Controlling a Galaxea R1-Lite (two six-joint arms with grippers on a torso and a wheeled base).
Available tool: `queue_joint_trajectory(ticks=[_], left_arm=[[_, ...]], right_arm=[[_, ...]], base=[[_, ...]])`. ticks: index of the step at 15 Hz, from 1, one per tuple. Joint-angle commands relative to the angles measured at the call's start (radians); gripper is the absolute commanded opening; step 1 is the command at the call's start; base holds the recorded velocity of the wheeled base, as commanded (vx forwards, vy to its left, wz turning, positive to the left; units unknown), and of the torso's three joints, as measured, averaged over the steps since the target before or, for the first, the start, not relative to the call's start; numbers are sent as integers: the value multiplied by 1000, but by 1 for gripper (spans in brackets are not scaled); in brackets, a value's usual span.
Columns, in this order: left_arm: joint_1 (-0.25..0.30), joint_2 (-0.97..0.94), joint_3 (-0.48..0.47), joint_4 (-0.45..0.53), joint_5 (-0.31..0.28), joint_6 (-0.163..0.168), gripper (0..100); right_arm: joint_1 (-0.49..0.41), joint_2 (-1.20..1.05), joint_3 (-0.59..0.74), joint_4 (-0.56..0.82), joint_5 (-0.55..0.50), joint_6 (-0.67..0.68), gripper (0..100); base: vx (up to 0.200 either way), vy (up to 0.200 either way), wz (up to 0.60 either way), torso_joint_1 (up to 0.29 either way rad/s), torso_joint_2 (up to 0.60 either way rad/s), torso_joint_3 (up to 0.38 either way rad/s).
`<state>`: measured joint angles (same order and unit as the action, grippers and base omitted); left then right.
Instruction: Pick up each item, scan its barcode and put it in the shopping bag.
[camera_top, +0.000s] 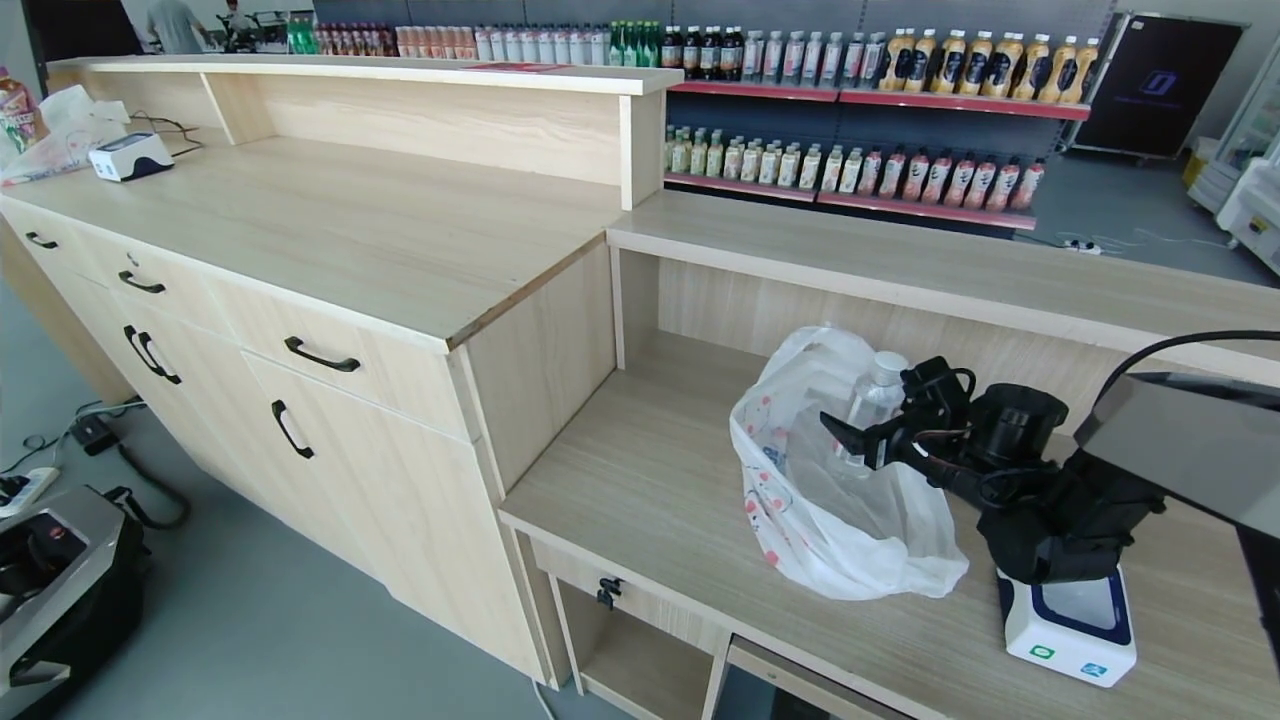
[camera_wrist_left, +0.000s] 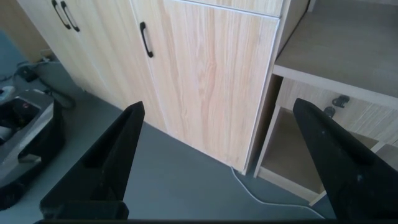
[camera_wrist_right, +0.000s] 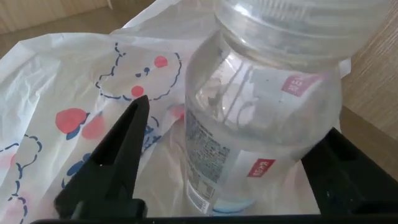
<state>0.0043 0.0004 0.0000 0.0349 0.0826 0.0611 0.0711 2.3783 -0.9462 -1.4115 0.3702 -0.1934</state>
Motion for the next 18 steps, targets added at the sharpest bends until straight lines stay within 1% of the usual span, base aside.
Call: queue_joint_trajectory(ticks=[1, 2, 3, 5, 6, 7, 8, 10, 11, 12, 13, 14, 15, 18], left_arm=[[0, 0, 0, 0, 0, 0, 100], [0, 0, 0, 0, 0, 0, 100], [0, 0, 0, 0, 0, 0, 100], [0, 0, 0, 0, 0, 0, 100], [0, 0, 0, 0, 0, 0, 100], [0, 0, 0, 0, 0, 0, 100], [0, 0, 0, 0, 0, 0, 100], [0, 0, 0, 0, 0, 0, 100], [0, 0, 0, 0, 0, 0, 100], [0, 0, 0, 0, 0, 0, 100], [0, 0, 0, 0, 0, 0, 100], [0, 0, 0, 0, 0, 0, 100], [0, 0, 0, 0, 0, 0, 100], [0, 0, 0, 0, 0, 0, 100]], right_arm=[[4, -85, 15, 22, 3, 5, 100], [9, -122, 17, 54, 3, 5, 100], [12, -211, 18, 117, 4, 2, 100], [12, -324, 47, 157, 4, 2, 100], [10, -421, 95, 195, 4, -3, 100], [9, -493, 136, 206, 4, -3, 100], [6, -626, 221, 224, 6, -4, 100], [-1, -809, 328, 227, 4, -9, 100], [-11, -889, 363, 238, 3, -23, 100], [-27, -944, 372, 272, 6, -49, 100], [-45, -979, 360, 324, 6, -64, 100], [-65, -1041, 310, 425, 6, -66, 100], [-105, -1081, 262, 540, 4, -67, 100], [-270, -1153, 165, 845, -1, -69, 100]], base=[[0, 0, 0, 0, 0, 0], [0, 0, 0, 0, 0, 0], [0, 0, 0, 0, 0, 0], [0, 0, 0, 0, 0, 0], [0, 0, 0, 0, 0, 0], [0, 0, 0, 0, 0, 0], [0, 0, 0, 0, 0, 0], [0, 0, 0, 0, 0, 0], [0, 0, 0, 0, 0, 0], [0, 0, -600, -2, 2, 2], [0, 0, -600, 7, 2, -2], [0, 0, -600, 2, -2, -2], [0, 0, -600, -7, 2, 2], [0, 0, -600, 6, 2, 6]])
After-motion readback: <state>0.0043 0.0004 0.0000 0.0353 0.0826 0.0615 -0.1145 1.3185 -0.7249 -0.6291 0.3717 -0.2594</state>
